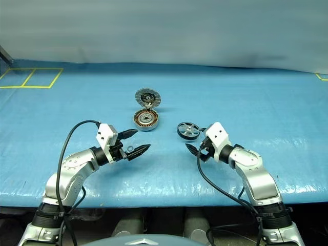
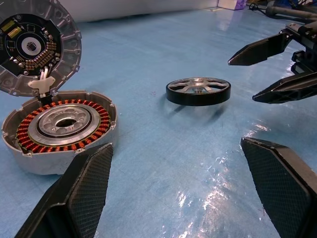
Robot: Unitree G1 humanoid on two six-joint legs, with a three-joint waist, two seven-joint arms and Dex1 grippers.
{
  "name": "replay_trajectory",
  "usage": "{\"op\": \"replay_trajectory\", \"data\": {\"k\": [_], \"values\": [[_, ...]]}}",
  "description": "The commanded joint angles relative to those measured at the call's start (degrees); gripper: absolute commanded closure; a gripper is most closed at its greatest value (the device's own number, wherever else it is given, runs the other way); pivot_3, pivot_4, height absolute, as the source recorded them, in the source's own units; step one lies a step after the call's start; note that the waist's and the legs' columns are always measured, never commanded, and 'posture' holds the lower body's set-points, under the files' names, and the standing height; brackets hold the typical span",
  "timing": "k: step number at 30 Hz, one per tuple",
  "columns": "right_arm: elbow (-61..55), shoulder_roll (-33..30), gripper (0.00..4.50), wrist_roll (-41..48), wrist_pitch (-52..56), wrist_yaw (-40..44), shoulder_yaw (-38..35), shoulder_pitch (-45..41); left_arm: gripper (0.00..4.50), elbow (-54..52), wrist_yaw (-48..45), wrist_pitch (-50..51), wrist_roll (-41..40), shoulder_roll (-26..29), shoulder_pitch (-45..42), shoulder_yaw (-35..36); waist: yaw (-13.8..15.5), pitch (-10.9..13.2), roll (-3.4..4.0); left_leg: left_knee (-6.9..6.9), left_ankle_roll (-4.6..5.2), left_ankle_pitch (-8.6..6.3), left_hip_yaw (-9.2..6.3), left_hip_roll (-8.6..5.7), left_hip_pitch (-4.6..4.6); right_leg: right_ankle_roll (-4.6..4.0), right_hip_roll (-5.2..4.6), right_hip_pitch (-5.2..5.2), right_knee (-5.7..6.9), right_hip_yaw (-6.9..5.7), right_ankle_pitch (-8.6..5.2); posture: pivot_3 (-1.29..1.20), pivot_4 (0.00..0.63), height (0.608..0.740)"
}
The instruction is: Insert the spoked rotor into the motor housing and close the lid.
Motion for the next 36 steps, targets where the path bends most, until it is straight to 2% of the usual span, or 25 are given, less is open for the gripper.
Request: {"op": "replay_trajectory", "data": {"k": [1,36], "values": [[-1.5,-0.2,0.03,-0.1,-1.1,-0.2,-0.8,-0.7,0.00,-0.9,-0.1,-0.6,0.1,-0.1,-0.3,-0.4,0.0,0.0,0.00,0.00,0.00,0.00,0.00,0.00,0.00,0.00,0.00,0.00,0.00,0.00,0.00,0.00,0.150,0.740],[-1.6,0.4,0.03,-1.4,-1.8,-0.6,-0.4,-0.6,0.00,0.4,0.3,-1.4,2.7,0.8,-2.3,-1.0,0.0,0.0,0.00,0.00,0.00,0.00,0.00,0.00,0.00,0.00,0.00,0.00,0.00,0.00,0.00,0.00,0.150,0.740]]}}
